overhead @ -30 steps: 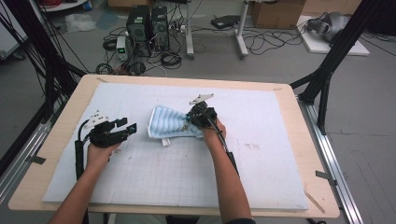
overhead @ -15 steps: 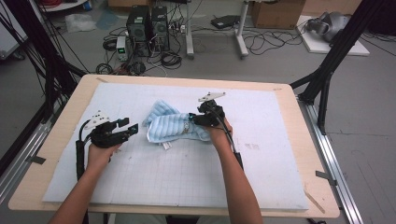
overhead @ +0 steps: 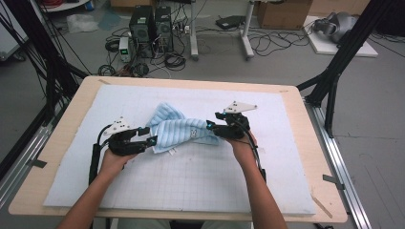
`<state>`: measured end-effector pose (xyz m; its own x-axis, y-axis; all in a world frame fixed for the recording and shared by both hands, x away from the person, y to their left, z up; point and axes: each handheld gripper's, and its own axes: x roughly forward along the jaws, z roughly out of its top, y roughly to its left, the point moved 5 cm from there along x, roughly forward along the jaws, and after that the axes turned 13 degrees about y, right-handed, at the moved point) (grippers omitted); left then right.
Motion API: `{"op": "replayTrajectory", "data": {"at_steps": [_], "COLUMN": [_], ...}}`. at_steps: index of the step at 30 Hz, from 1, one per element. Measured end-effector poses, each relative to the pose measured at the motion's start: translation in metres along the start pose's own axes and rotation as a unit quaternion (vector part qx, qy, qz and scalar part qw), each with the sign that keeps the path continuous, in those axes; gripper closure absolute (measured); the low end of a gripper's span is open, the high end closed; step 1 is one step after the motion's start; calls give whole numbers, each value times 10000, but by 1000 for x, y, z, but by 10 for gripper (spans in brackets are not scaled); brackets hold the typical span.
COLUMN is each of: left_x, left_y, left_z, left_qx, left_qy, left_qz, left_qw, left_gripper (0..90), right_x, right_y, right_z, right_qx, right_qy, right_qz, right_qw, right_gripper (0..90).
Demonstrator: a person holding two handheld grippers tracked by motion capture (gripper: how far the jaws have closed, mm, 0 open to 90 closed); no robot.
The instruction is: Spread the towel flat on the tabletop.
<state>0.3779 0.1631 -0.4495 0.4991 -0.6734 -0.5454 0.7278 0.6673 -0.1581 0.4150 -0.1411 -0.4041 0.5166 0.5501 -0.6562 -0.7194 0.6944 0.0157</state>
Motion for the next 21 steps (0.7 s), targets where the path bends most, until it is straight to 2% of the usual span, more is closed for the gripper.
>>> {"op": "replayTrajectory", "data": {"at_steps": [3, 6, 8, 11, 13, 15, 18, 19, 21], "left_x": [5, 9, 13, 16, 17, 16, 14, 13, 11], "left_y": [-2, -2, -3, -5, -6, -6, -6, -5, -5], "left_z": [-2, -4, -6, -8, -7, -6, -5, -5, -4], "left_qx": [25, 57, 97, 294, 339, 339, 305, 300, 272], "left_qy": [108, 276, 413, 554, 535, 484, 415, 397, 335], "left_qz": [10, 60, 100, 212, 245, 269, 296, 304, 306], "left_qw": [9999, 9996, 9991, 9978, 9977, 9979, 9982, 9983, 9986], "left_gripper": [441, 518, 635, 835, 873, 878, 880, 880, 881], "right_x": [-9, -15, -18, -22, -24, -21, -8, -2, 10], "right_y": [7, 13, 17, 23, 27, 33, 42, 44, 44], "right_z": [-6, -14, -20, -25, -28, -32, -41, -43, -47], "right_qx": [-121, -194, -193, -243, -328, -436, -615, -645, -707], "right_qy": [-63, -78, -140, -133, -136, -9, 285, 397, 641], "right_qz": [53, 94, 156, 210, 302, 452, 656, 670, 511], "right_qw": [9999, 9997, 9996, 9994, 9989, 9980, 9955, 9949, 9941], "right_gripper": [503, 506, 506, 516, 541, 565, 573, 572, 569]}}
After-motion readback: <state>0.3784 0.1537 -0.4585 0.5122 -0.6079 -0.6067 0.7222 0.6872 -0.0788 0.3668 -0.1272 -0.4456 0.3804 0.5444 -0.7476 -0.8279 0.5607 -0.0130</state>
